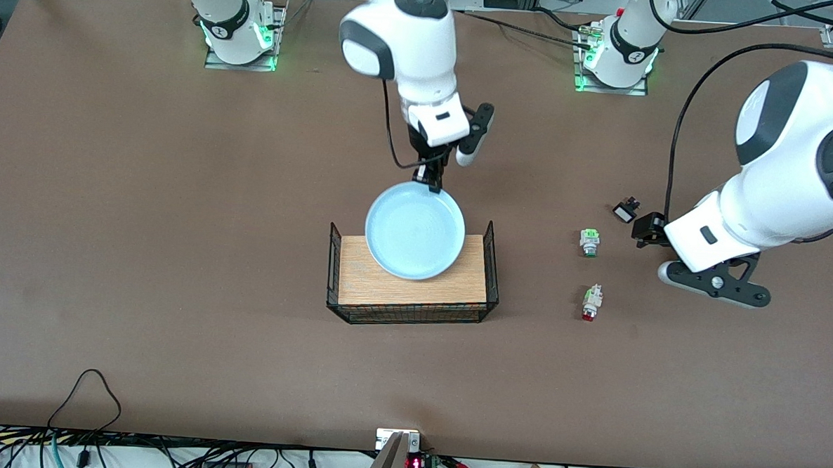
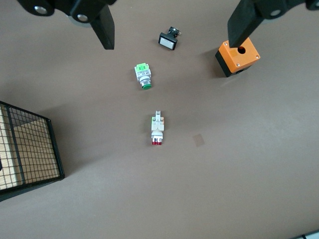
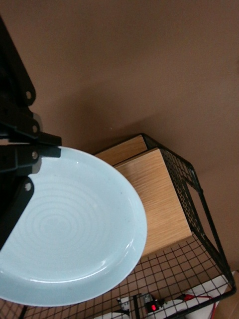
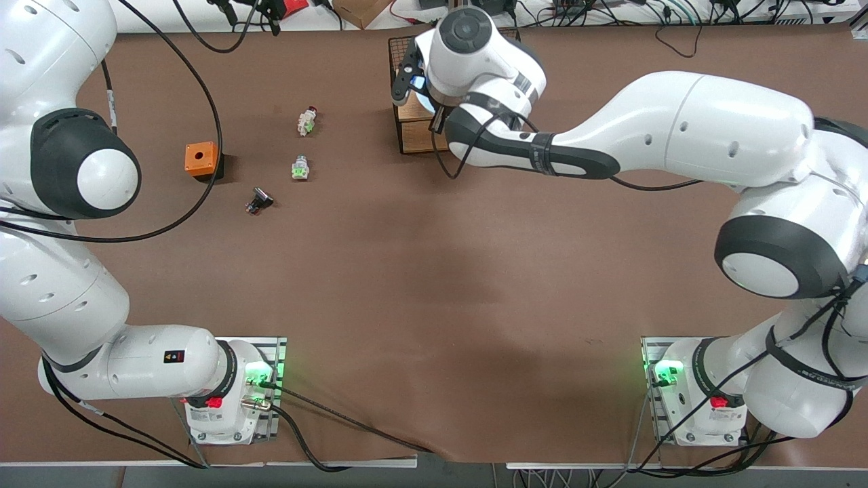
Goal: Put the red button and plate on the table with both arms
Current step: 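Grasp the plate rim with the right gripper while the left gripper withdraws, then carry the blue plate out of the box and lower it onto the table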
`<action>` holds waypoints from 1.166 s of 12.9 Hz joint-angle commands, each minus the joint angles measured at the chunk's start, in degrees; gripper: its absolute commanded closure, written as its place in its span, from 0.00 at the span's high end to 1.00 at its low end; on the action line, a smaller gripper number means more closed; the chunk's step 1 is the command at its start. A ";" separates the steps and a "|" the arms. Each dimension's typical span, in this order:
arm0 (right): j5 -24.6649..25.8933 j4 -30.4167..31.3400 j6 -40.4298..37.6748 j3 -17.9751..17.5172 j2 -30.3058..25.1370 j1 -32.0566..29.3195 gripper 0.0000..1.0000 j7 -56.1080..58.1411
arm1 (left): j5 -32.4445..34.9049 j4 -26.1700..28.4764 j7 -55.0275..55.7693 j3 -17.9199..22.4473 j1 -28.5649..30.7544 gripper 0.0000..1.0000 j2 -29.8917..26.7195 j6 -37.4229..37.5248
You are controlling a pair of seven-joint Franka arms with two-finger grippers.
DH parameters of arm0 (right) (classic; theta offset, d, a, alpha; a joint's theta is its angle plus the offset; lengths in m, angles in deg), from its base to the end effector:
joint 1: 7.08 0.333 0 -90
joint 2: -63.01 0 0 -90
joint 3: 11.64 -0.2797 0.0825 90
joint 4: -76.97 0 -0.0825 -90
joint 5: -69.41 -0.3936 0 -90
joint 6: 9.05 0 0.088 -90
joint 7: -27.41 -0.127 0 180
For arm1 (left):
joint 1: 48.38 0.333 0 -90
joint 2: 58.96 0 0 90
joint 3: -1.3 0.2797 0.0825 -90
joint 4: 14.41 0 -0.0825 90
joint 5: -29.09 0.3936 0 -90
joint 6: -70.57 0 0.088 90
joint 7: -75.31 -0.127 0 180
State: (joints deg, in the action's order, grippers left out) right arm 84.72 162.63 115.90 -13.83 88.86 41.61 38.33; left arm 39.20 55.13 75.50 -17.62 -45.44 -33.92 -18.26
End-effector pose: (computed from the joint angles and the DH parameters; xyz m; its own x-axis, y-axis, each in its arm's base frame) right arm 0.4606 0.5384 0.3798 0.3350 0.9269 0.1689 0.8899 -0.3702 0.2664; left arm 0.6541 -0.1225 0.4785 0.9650 -0.2503 -0.0787 -0.2538 -0.9665 -0.0387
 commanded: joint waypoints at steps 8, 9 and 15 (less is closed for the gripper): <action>1.13 2.92 -15.36 1.49 -13.44 -14.56 0.00 4.45 | -1.06 -1.96 -1.24 0.38 2.77 1.00 -3.75 3.65; 0.79 5.11 -14.48 1.49 -14.59 -17.55 0.00 5.85 | -1.06 -1.96 -1.16 0.20 3.13 1.00 -3.94 4.53; -0.62 21.55 -3.22 1.58 -18.64 -30.93 0.00 4.92 | -4.65 4.97 -1.07 1.16 4.36 1.00 -9.20 6.04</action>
State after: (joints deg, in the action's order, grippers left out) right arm 84.82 178.35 110.64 -11.25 72.81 12.72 45.17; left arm 37.42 54.21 75.46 -17.29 -41.91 -38.59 -11.21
